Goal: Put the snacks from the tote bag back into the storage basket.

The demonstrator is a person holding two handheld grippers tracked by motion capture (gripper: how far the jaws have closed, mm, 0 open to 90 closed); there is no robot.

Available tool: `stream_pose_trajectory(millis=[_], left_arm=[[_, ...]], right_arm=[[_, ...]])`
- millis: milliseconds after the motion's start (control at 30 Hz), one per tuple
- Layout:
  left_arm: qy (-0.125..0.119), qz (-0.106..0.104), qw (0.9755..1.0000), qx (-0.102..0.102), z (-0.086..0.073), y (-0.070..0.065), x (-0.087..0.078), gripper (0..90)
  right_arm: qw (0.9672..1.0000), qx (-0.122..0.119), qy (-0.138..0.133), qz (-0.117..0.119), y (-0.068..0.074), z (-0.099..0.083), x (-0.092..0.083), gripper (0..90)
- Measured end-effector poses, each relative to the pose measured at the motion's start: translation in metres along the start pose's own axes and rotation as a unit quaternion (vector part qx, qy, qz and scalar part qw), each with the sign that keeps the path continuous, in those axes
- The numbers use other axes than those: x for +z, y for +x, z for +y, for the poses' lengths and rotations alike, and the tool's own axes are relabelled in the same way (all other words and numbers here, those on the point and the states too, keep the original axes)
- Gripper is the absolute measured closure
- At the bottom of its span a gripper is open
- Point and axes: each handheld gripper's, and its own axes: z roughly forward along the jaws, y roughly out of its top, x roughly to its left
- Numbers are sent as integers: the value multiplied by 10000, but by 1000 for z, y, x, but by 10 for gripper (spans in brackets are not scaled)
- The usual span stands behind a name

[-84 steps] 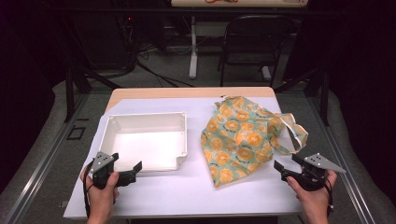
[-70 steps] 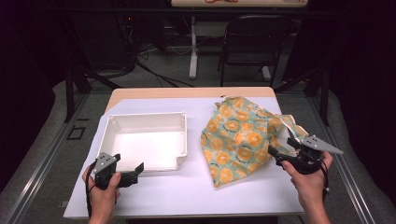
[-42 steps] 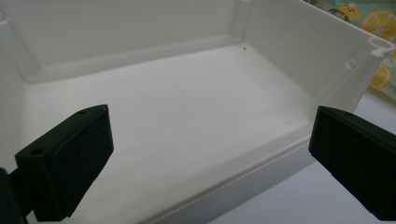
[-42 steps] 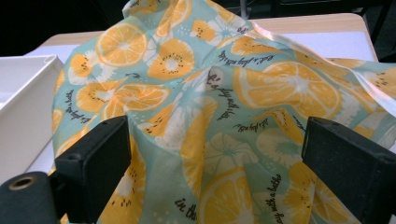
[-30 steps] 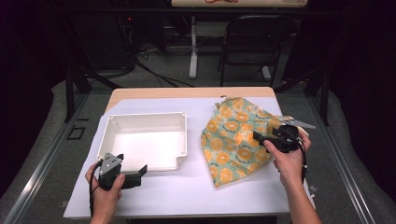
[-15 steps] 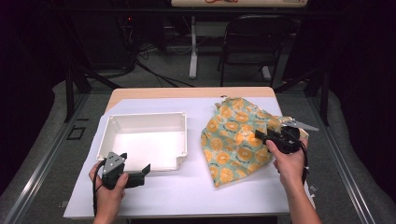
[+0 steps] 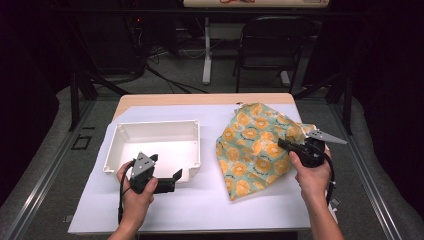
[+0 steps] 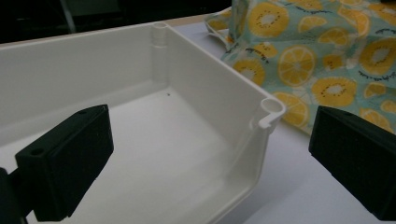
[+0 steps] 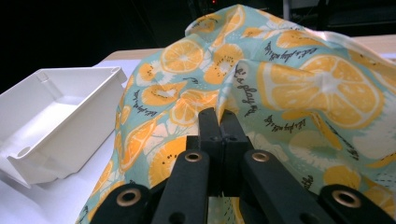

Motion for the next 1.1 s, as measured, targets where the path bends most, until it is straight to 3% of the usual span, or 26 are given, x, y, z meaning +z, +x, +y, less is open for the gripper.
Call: stream_pose_trajectory(millis=[233,600,867,1100], left_arm=[[-72,-232,9996,123,22,-17,23,0],[-14,-645,9978,139,42,-48,63,1],[198,-1017,9941,312,48,-79,90,11],[316,-1213,9912,427,49,-102,112,26]], right_arm=[[9996,-196,-173,76,7,0,-8,900],[9980,-550,-144,266,24,-4,-16,900],[9972,-639,-56,378,32,-12,-15,900],[9964,-706,-43,462,37,-13,-15,900]])
